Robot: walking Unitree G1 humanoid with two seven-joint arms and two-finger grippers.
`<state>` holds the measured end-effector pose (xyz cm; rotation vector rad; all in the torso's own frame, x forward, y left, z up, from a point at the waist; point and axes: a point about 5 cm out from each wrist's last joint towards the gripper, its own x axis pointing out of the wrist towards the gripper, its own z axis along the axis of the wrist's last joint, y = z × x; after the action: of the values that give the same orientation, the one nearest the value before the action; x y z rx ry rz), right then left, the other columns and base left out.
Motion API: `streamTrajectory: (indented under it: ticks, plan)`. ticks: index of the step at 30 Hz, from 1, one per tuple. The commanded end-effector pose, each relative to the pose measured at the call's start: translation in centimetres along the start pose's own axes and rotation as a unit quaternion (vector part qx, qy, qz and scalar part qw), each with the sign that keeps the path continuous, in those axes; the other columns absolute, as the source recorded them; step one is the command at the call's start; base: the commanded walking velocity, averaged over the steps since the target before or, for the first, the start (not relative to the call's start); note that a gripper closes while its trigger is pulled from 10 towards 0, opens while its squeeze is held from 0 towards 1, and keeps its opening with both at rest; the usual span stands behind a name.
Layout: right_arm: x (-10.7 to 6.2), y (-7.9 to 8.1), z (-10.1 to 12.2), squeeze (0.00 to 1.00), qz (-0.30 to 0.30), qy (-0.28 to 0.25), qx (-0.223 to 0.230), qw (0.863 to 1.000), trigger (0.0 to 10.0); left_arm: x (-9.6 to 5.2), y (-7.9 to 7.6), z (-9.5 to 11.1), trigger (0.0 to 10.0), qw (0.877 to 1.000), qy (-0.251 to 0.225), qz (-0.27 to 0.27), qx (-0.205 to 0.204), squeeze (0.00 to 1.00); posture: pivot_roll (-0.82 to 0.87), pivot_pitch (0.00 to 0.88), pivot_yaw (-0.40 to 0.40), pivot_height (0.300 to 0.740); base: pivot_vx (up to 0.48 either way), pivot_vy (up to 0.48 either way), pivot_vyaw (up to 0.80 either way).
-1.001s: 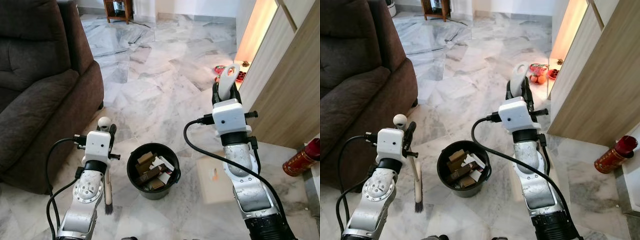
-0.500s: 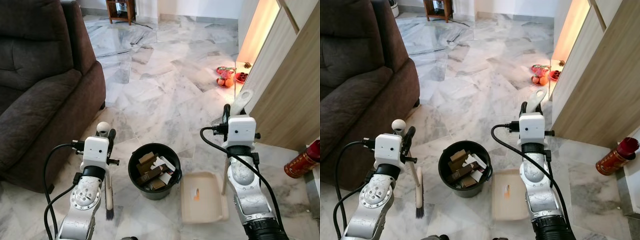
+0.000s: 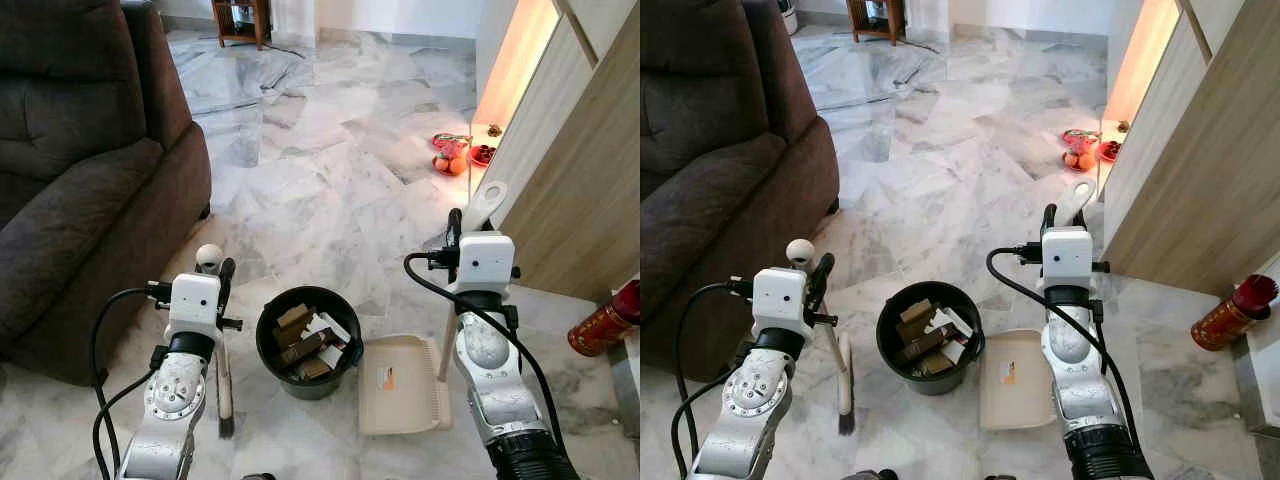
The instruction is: Sweep floor
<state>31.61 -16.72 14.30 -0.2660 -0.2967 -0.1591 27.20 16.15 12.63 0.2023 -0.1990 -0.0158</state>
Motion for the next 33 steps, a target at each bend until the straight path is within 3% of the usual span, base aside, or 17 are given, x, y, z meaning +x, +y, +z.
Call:
streamTrajectory:
  ticks: [1, 8, 33]
  plan:
    - [0.36, -0.12, 0.63, 0.00, -0.002, -0.020, 0.005, 1.000, 10.0, 0.38, 0.39, 1.13, 10.0, 1.000, -0.031, 0.006, 0.003, 0.00, 0.08, 0.156, 0.017, 0.740, 0.000, 0.000, 0.00]
    - [0.39, 0.12, 0.61, 0.00, 0.007, -0.022, 0.011, 1.000, 10.0, 0.54, 0.32, 1.28, 10.0, 0.999, -0.034, 0.005, 0.002, 0.00, 0.08, 0.161, 0.017, 0.740, 0.000, 0.000, 0.00]
    - [0.17, 0.38, 0.44, 0.00, 0.016, -0.023, 0.021, 0.999, 10.0, 0.68, 0.28, 1.33, 10.0, 0.999, -0.036, 0.004, -0.002, 0.00, 0.06, 0.166, 0.017, 0.740, -0.300, 0.000, 0.00]
